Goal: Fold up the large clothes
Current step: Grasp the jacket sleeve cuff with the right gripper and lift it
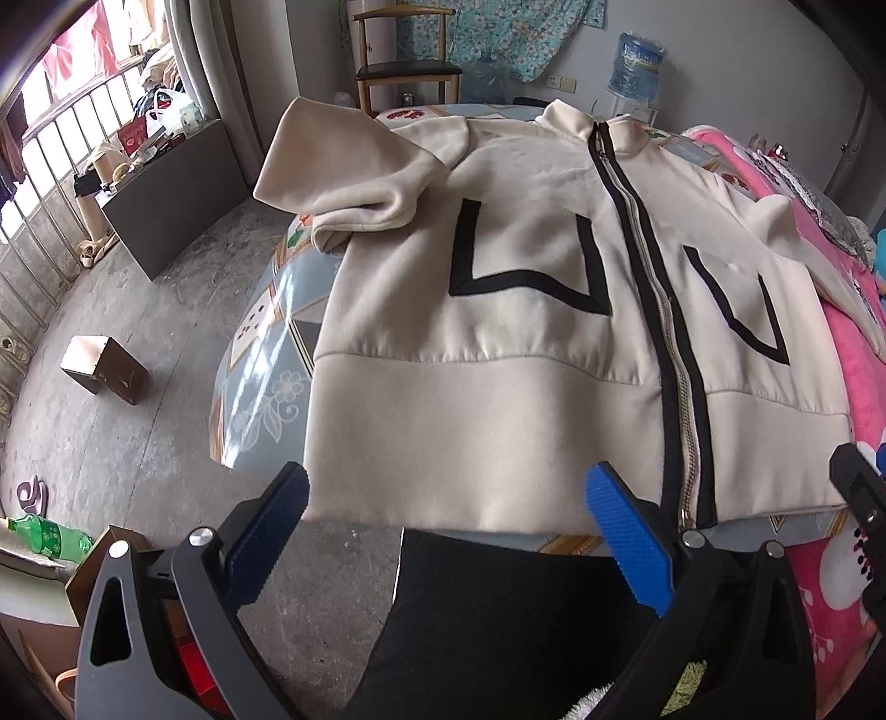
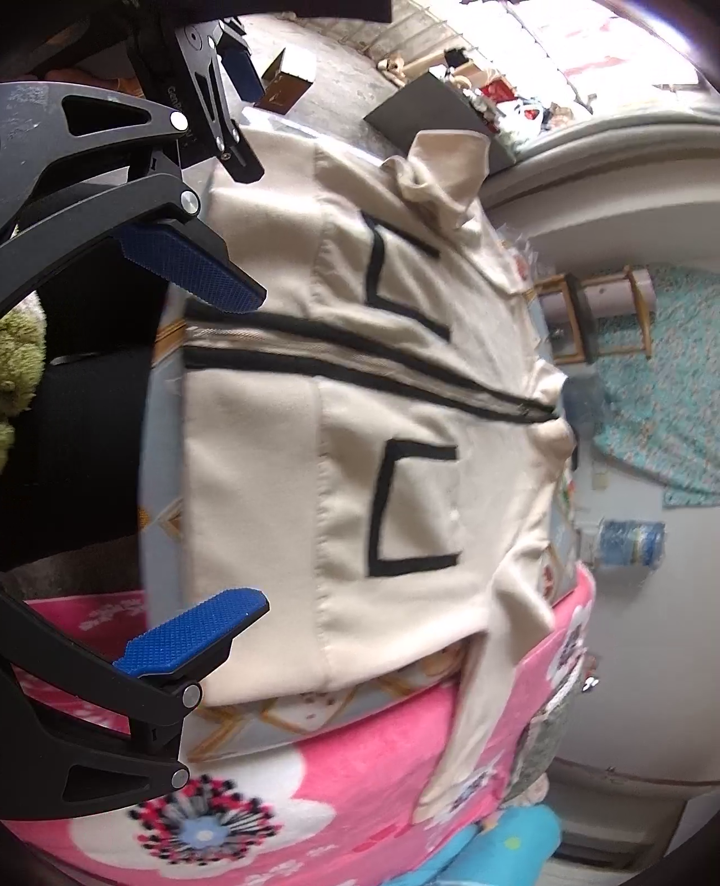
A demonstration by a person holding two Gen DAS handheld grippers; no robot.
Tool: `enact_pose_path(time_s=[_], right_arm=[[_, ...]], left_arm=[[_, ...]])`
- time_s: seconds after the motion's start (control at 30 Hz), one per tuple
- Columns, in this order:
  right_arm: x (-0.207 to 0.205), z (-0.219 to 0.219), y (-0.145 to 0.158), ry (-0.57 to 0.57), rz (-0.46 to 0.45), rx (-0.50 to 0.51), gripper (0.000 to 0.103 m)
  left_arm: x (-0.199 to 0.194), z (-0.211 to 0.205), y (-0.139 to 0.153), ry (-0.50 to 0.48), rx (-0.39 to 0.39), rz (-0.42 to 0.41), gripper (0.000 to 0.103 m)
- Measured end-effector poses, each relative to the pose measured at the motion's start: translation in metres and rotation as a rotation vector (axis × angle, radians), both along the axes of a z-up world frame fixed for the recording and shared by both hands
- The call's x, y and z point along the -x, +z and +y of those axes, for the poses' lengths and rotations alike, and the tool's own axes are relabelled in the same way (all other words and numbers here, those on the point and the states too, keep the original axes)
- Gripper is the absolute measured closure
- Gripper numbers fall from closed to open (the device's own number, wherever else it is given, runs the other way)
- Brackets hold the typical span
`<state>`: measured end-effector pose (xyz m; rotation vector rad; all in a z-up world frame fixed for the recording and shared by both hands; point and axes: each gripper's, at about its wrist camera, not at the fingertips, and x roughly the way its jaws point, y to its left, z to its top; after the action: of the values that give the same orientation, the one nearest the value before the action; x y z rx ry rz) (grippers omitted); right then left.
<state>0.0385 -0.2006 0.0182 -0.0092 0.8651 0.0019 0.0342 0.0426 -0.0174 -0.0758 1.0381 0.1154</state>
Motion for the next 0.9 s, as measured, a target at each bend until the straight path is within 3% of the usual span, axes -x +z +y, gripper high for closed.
enact_pose_path(time_s=[0.13, 0.27, 0.37, 0.57, 0.67, 0.77, 0.9], right_arm=[[-0.040, 0.009, 0.022, 0.115, -0.035, -0.087, 0.007], [-0.092, 0.025, 0.039, 0.205, -0.010, -0.276, 0.007], [-0.132, 0.058, 0.036, 0.301, 0.074, -0.409, 0.007], [-0.197, 0.140, -0.002, 0.475, 0.298, -0.509, 0.007], [-0.225, 0.173, -0.032, 0.504, 0.428, -0.522, 0.007], [-0.242, 0.192, -0.055, 0.500, 0.502, -0.519, 0.009], [-0.247, 0.190, -0.065, 0.425, 0.550, -0.549, 0.026]], left_arm=[[-0.017, 0.025, 0.004, 0.009, 0.053, -0.047, 0.005], [-0.033, 0.051, 0.009, -0.010, 0.113, -0.105, 0.005], [-0.041, 0.072, 0.010, -0.028, 0.174, -0.137, 0.005], [-0.055, 0.103, 0.005, -0.017, 0.285, -0.160, 0.005], [-0.062, 0.109, 0.001, -0.011, 0.265, -0.181, 0.005], [-0.074, 0.113, -0.006, 0.021, 0.205, -0.172, 0.005], [-0.092, 0.115, -0.016, 0.042, 0.148, -0.146, 0.005]])
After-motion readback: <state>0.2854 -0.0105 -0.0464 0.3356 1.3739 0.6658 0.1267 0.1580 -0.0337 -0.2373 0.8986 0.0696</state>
